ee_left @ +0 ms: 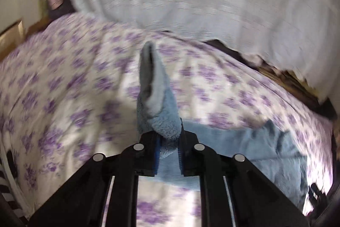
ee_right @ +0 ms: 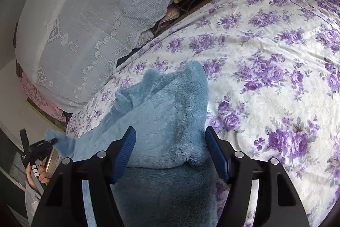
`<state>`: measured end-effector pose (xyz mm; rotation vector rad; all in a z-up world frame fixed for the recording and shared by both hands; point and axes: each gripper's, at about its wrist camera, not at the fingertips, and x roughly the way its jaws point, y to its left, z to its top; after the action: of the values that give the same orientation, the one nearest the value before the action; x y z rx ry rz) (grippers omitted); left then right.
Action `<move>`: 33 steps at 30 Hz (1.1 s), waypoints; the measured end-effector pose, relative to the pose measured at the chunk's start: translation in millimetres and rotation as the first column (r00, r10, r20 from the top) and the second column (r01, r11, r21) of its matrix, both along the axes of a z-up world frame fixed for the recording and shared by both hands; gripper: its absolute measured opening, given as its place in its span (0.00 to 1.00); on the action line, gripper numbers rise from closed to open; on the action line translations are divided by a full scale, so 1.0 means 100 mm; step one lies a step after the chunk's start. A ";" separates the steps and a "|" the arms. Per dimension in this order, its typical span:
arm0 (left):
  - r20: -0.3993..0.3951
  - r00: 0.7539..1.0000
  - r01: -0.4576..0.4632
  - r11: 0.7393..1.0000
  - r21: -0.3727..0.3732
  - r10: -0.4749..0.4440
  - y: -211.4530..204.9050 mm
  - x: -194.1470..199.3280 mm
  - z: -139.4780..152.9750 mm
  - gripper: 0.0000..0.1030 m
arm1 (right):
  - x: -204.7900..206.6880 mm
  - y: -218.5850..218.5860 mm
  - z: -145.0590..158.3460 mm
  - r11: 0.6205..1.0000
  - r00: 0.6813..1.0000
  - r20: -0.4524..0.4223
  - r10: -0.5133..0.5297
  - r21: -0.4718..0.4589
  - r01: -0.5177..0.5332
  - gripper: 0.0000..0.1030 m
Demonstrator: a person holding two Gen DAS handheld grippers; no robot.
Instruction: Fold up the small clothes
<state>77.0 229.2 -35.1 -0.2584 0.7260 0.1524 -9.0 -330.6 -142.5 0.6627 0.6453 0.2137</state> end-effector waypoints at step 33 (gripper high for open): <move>-0.091 0.880 0.470 0.882 0.028 -0.466 -2.91 0.19 -0.31 0.12 | -0.15 -0.19 0.08 0.982 1.000 0.019 0.025 0.187 -0.028 0.66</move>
<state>96.4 -61.6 -65.8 -0.0221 0.8464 -0.2835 -23.8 -349.2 -134.3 0.8325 0.6234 0.3067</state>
